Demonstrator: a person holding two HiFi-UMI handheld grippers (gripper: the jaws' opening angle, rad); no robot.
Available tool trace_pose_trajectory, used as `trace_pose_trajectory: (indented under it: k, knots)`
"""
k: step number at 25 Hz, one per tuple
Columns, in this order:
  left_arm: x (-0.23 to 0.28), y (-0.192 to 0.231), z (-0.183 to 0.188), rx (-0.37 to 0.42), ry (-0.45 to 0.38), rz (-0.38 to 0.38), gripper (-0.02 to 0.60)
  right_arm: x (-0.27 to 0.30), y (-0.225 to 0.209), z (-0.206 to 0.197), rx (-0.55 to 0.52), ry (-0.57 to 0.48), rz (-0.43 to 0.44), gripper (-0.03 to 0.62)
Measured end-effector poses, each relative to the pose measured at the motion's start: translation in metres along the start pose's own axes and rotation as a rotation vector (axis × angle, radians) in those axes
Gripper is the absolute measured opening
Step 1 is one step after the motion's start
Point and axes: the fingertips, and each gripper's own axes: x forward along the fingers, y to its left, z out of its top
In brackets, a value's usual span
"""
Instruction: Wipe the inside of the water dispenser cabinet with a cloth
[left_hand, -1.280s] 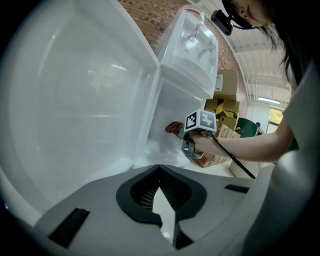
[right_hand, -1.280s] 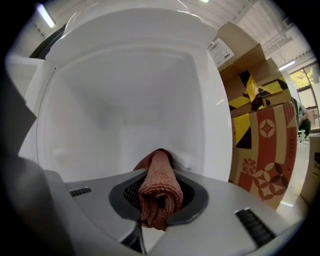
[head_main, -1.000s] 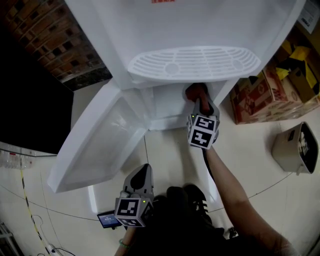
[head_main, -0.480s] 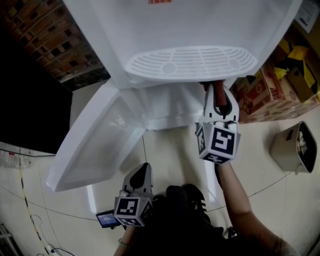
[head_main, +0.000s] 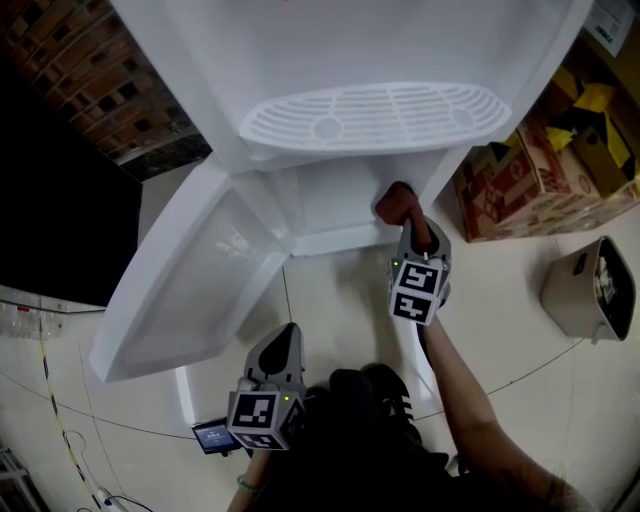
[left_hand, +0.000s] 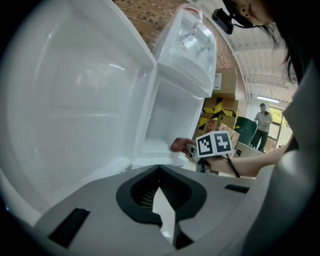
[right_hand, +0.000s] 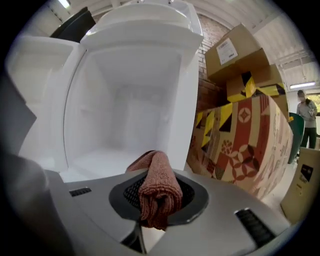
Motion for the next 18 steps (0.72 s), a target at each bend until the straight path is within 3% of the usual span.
trace_pose_trajectory:
  k: [3, 6, 18]
  knots:
    - [0.001, 0.001, 0.000, -0.002, 0.000, 0.004, -0.005, 0.003, 0.000, -0.020, 0.000, 0.044, 0.010, 0.074]
    - [0.003, -0.003, -0.001, 0.004, 0.002, -0.001, -0.005, 0.001, 0.001, -0.014, 0.009, 0.028, 0.041, 0.074]
    - [0.026, -0.017, 0.014, 0.023, -0.061, 0.015, -0.005, -0.083, 0.029, 0.003, 0.205, -0.024, 0.237, 0.074]
